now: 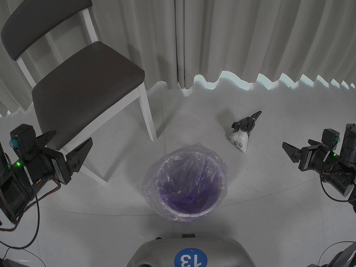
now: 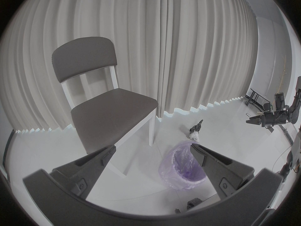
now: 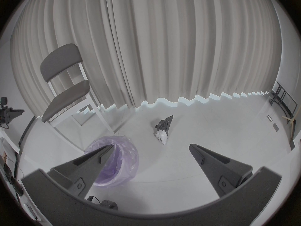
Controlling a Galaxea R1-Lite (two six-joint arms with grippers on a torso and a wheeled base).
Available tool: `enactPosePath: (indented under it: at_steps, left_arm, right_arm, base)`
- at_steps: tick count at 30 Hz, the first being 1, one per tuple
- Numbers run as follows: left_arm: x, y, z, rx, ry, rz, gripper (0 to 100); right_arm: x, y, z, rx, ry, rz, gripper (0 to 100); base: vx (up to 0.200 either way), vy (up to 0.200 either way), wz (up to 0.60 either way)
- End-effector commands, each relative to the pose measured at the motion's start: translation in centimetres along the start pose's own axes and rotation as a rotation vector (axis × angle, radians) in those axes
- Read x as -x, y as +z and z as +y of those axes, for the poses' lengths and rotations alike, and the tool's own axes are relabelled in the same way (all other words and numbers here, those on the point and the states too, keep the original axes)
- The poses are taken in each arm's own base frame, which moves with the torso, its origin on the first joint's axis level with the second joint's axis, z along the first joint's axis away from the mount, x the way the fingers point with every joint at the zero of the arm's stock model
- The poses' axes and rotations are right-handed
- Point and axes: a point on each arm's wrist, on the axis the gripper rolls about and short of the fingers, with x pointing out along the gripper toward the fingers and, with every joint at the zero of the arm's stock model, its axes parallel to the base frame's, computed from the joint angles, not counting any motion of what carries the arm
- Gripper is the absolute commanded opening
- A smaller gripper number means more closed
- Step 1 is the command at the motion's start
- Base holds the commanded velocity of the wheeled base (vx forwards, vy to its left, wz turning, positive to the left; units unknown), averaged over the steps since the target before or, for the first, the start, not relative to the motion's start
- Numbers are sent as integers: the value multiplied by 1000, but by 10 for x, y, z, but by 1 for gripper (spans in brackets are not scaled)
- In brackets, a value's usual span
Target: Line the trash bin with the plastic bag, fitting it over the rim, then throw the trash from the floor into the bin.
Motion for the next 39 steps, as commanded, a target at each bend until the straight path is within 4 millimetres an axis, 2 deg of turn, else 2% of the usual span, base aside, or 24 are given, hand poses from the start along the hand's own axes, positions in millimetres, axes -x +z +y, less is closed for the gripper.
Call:
enactPosePath:
  at_steps: [1, 5, 9, 14, 16, 17, 18, 21, 24, 25, 29, 32, 35, 39]
  left_arm:
    - [-6, -3, -2, -1, 0, 13, 100]
    - [-10, -4, -3, 3, 1, 0, 100]
    - [-9, -7, -3, 6, 0, -21, 100]
    - [-6, -7, -2, 13, 2, -41, 100]
    - [-6, -3, 0, 20, 10, -61, 100]
    - [-6, -3, 0, 20, 10, -61, 100]
    - [-7, -1, 3, 24, 32, -75, 100]
    - [-9, 2, 7, 22, 56, -87, 100]
    - [-8, 9, 12, 8, 83, -111, 100]
    - [-7, 14, 19, 2, 102, -134, 100]
    - [1, 23, 29, 1, 101, -180, 100]
    - [4, 22, 34, 0, 112, -181, 100]
    - [4, 20, 35, 2, 116, -173, 100]
    - [-1, 21, 34, 6, 115, -168, 100]
  right_arm:
    - [-6, -4, -1, 2, -10, 22, 100]
    - [-11, -7, -2, 3, -17, 41, 100]
    - [-27, -13, 0, -1, -26, 74, 100]
    - [-48, -16, 2, -90, -27, 53, 100]
    - [-73, -16, -3, -110, -51, 60, 100]
    - [-73, -16, -3, -110, -51, 60, 100]
    - [-90, -11, -10, -106, -78, 53, 100]
    - [-99, -5, -10, -56, -36, 115, 100]
    - [-110, 14, -6, -52, -10, 120, 100]
    - [-123, 24, -4, -51, -5, 132, 100]
    - [-155, 38, -11, -59, -35, 146, 100]
    - [-168, 37, -15, -74, -42, 153, 100]
    - [-184, 22, -16, -125, -20, 186, 100]
    - [-200, 22, -20, -166, -22, 131, 100]
  base:
    - [0, 0, 0]
    - [0, 0, 0]
    - [0, 0, 0]
    - [0, 0, 0]
    - [0, 0, 0]
    - [0, 0, 0]
    - [0, 0, 0]
    - [0, 0, 0]
    - [0, 0, 0]
    - [0, 0, 0]
    - [0, 0, 0]
    - [0, 0, 0]
    - [0, 0, 0]
    - [0, 0, 0]
